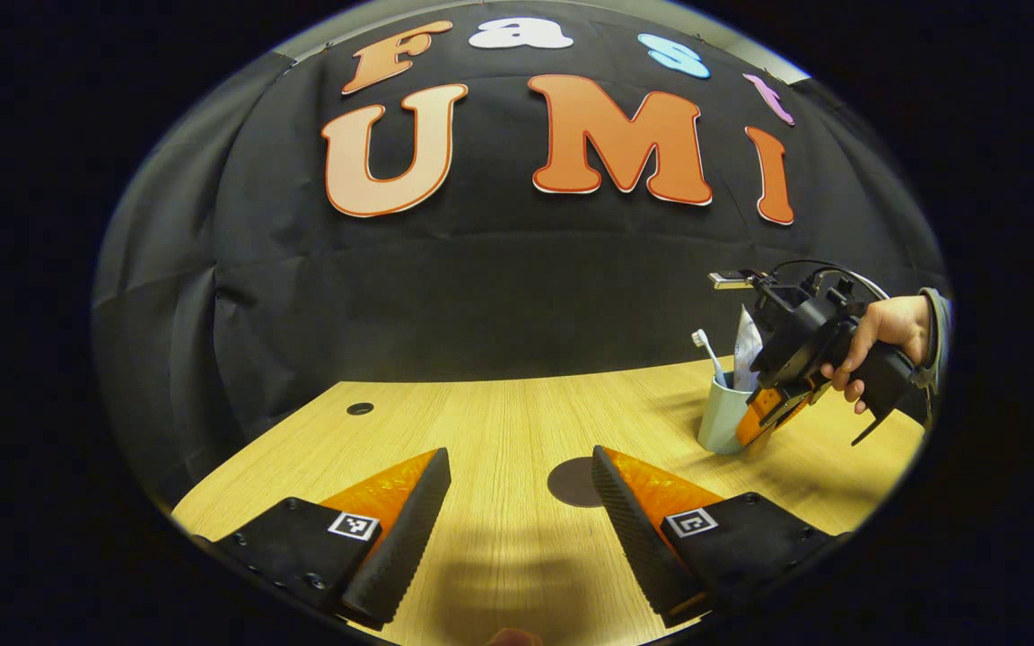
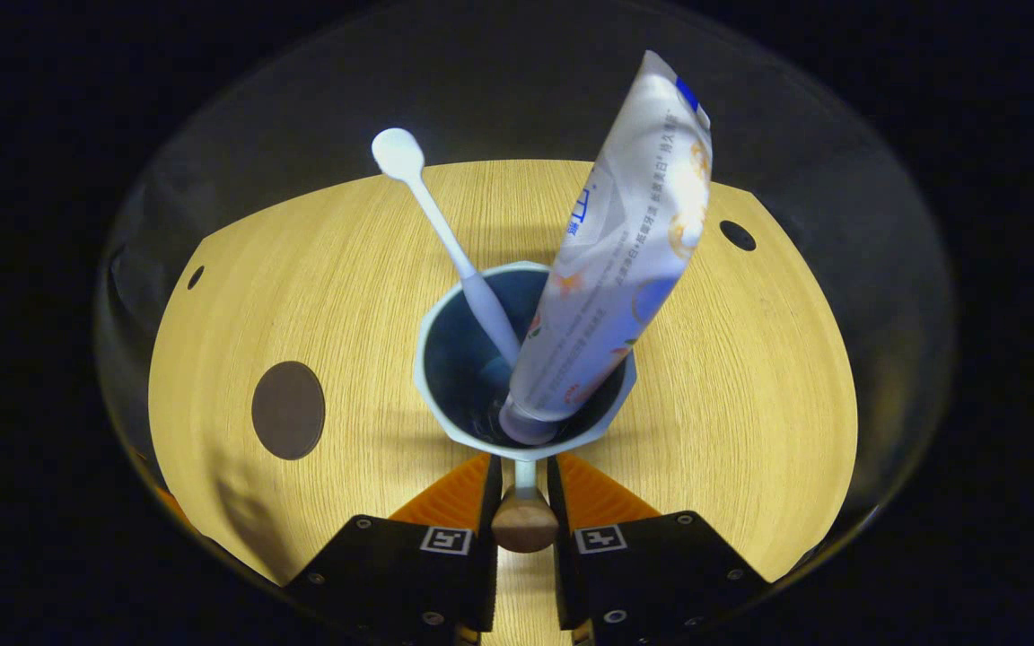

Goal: Put the toothbrush and toothpaste on the desktop into the cup, then pick up the cup and place it on the coaster on the desktop.

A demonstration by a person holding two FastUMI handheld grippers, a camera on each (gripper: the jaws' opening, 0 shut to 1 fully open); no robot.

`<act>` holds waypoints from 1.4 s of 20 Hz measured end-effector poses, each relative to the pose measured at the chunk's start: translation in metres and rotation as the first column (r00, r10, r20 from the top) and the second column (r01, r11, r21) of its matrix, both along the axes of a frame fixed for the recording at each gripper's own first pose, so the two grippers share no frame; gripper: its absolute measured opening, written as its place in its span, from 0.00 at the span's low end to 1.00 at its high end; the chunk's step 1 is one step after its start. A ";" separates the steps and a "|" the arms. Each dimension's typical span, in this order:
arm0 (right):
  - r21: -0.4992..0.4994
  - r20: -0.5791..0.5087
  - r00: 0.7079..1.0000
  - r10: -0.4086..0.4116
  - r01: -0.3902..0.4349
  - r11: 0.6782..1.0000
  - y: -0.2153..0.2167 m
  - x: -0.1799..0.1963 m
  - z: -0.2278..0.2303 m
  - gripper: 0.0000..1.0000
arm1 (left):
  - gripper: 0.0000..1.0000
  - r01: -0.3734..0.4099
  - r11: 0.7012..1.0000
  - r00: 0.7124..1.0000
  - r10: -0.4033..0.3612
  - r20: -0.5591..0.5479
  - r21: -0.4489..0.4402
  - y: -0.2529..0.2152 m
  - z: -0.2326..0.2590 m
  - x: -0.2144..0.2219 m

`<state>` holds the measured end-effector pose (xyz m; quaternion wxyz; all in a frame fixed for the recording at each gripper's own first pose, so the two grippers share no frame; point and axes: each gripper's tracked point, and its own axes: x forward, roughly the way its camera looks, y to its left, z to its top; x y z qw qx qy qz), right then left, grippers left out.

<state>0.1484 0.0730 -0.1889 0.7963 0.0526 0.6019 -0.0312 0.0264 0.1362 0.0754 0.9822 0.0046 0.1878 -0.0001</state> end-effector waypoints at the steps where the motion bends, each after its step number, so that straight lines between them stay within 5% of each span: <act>1: -0.003 0.004 1.000 0.015 -0.015 1.000 0.000 0.000 0.000 0.27 | 1.00 -0.002 1.000 1.000 0.002 0.001 -0.001 0.000 0.001 -0.001; 7: -0.062 0.042 0.997 0.060 -0.057 0.996 -0.002 0.004 0.002 0.25 | 0.96 0.004 1.000 1.000 -0.004 0.005 0.020 0.000 0.007 -0.001; 28: 0.033 0.176 0.930 0.323 -0.334 0.942 0.016 0.026 0.006 0.24 | 0.96 -0.065 0.997 0.997 0.063 0.033 0.035 0.034 0.016 -0.025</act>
